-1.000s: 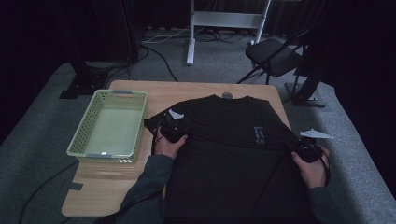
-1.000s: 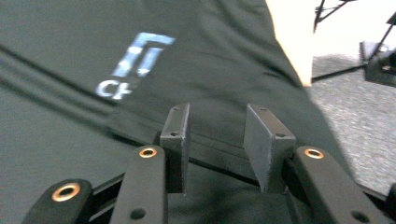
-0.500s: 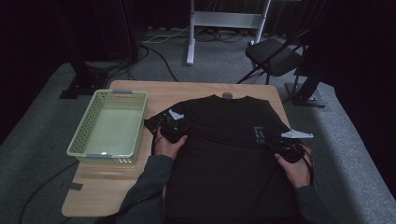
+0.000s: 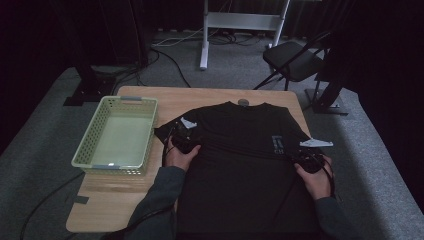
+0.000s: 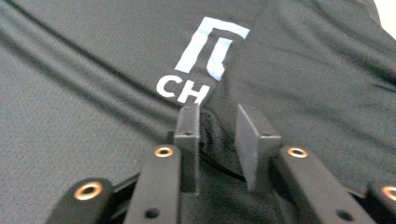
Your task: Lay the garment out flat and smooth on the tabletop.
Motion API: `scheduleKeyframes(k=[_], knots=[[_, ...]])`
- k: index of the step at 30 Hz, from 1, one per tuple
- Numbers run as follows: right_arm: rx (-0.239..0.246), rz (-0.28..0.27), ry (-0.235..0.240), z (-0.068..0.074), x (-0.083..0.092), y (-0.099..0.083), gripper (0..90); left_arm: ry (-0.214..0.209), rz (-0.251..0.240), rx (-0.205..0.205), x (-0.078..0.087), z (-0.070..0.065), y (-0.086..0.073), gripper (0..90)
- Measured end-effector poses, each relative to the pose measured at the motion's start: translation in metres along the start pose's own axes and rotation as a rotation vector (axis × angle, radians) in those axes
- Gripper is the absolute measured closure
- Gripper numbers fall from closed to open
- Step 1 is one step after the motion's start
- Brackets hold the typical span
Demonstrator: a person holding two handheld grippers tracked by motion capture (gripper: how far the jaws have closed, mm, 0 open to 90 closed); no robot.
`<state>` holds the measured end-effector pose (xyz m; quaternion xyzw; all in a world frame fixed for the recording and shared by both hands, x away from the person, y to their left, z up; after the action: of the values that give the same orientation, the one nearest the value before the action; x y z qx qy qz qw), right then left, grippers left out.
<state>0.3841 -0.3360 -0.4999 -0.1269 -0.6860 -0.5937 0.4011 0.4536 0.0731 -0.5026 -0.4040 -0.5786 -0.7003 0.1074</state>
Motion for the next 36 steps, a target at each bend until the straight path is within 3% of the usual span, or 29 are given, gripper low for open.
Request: scheduleKeyframes(k=[5,15,18,24,36], knots=[[-0.035,-0.02,-0.008,-0.005,0.003,-0.001,80.3,0.0,0.0,0.0,0.0,0.0,0.0,43.8],[0.005,-0.007,-0.045,0.001,-0.003,0.0,75.2,0.0,0.001,-0.001,0.0,0.0,0.0,43.7],[-0.004,-0.001,-0.047,-0.001,-0.003,0.001,81.0,0.0,0.001,-0.001,0.0,0.0,0.0,43.7],[-0.052,-0.021,-0.038,-0.008,0.001,0.001,83.8,0.0,0.001,-0.001,0.0,0.0,0.0,43.7],[-0.053,-0.024,-0.046,-0.011,0.004,0.002,84.3,-0.002,0.001,-0.001,0.0,0.0,0.0,43.4]])
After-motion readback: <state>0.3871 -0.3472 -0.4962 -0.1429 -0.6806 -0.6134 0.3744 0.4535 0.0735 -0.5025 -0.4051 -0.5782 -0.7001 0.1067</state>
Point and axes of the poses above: each handheld gripper's, and its own axes: x roughly backward along the jaws, y roughly out of its top, z roughly to its left, the point moved 3 cm from there along -x, roughly forward along the jaws, and after that the axes turned 1 degree about z, right-handed, at the moved point
